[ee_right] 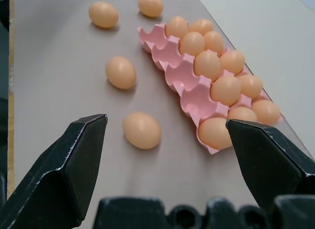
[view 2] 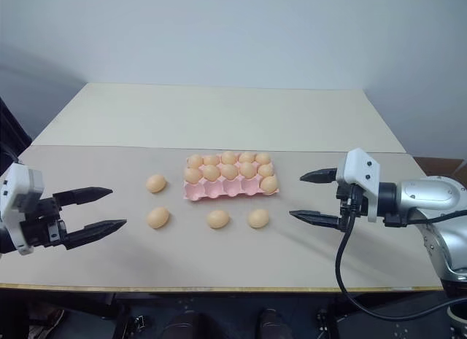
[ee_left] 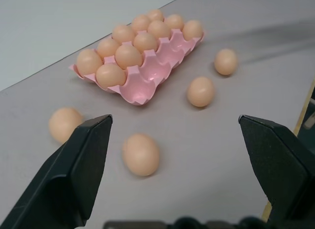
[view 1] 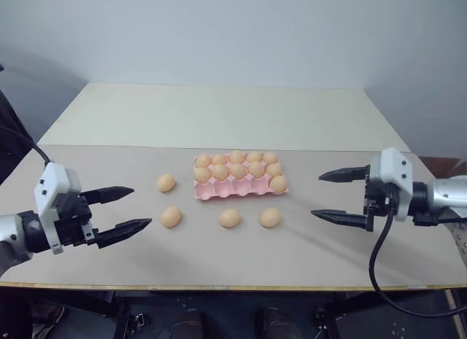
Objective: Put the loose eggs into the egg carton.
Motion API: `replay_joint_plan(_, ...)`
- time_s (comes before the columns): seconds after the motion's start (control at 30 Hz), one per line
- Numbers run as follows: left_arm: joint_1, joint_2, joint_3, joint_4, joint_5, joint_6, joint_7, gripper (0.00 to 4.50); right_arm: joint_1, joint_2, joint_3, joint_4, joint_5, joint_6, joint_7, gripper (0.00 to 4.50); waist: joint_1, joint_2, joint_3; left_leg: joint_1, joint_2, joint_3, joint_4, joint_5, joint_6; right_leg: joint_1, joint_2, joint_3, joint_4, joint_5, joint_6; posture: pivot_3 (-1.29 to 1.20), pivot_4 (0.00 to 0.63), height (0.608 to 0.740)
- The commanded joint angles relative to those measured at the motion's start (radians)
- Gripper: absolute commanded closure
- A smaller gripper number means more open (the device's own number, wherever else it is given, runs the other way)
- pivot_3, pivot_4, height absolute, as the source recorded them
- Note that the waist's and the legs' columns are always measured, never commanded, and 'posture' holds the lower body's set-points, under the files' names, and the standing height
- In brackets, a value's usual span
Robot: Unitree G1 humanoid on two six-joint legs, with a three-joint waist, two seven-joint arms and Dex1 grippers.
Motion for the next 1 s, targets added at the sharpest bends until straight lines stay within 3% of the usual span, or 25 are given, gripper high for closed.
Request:
replay_joint_plan(0.03, -0.003, 0.005, -0.005, -0.02, 0.001, -0.019, -0.013, 0.03, -0.029, 0.002, 0.042, -0.025, -0.04, -0.043, 0.005, 0.0, 0.0, 0.0, 0.0, 0.0, 0.0, 0.0, 0.0, 0.0, 0.0, 0.0, 0.0, 0.0, 0.0, 0.0, 0.0, 0.0, 0.15, 0.74)
replay_joint_plan(0.13, -0.018, 0.007, -0.017, -0.015, -0.006, -0.016, -0.009, 0.03, -0.052, 0.034, 0.108, -0.035, -0.081, -0.056, -0.016, 0.0, 0.0, 0.0, 0.0, 0.0, 0.0, 0.001, 0.0, 0.0, 0.0, -0.001, 0.0, 0.001, 0.0, 0.0, 0.0, 0.0, 0.15, 0.74)
replay_joint_plan(0.33, -0.05, 0.005, -0.067, -0.01, 0.003, -0.023, -0.009, 0.03, -0.136, 0.155, 0.355, 0.035, -0.329, -0.192, -0.068, 0.0, -0.002, 0.0, 0.0, 0.0, 0.0, 0.001, 0.0, 0.0, 0.0, -0.002, 0.0, 0.001, 0.001, 0.0, 0.0, 0.0, 0.15, 0.74)
replay_joint_plan(0.63, -0.058, -0.002, -0.076, -0.014, 0.012, -0.028, -0.009, 0.03, -0.235, 0.297, 0.527, 0.265, -0.522, -0.325, -0.08, 0.0, 0.0, 0.0, 0.0, -0.002, 0.0, 0.002, 0.0, 0.0, 0.0, -0.004, 0.001, 0.002, 0.002, 0.002, 0.003, 0.0, 0.15, 0.74)
replay_joint_plan(0.73, -0.044, -0.005, -0.059, -0.021, 0.01, -0.028, -0.009, 0.0, -0.242, 0.311, 0.547, 0.318, -0.568, -0.347, -0.09, 0.58, -0.001, 0.0, 0.0, -0.002, 0.0, 0.002, 0.0, 0.0, 0.0, -0.004, 0.001, 0.003, 0.002, 0.002, 0.003, 0.0, 0.15, 0.74)
replay_joint_plan(0.93, -0.03, -0.01, -0.048, -0.035, 0.006, -0.028, 0.0, 0.0, -0.259, 0.326, 0.523, 0.345, -0.569, -0.364, -0.075, 2.54, -0.003, 0.0, 0.0, -0.001, 0.001, 0.002, 0.0, 0.0, 0.0, -0.005, 0.002, 0.003, 0.003, 0.002, 0.003, 0.0, 0.15, 0.74)
replay_joint_plan(1.0, -0.031, -0.012, -0.048, -0.036, 0.007, -0.028, 0.003, 0.0, -0.267, 0.327, 0.496, 0.316, -0.542, -0.339, -0.073, 2.63, -0.003, 0.0, 0.0, -0.001, 0.001, 0.002, 0.0, 0.0, 0.0, -0.005, 0.003, 0.003, 0.003, 0.002, 0.003, 0.0, 0.15, 0.74)
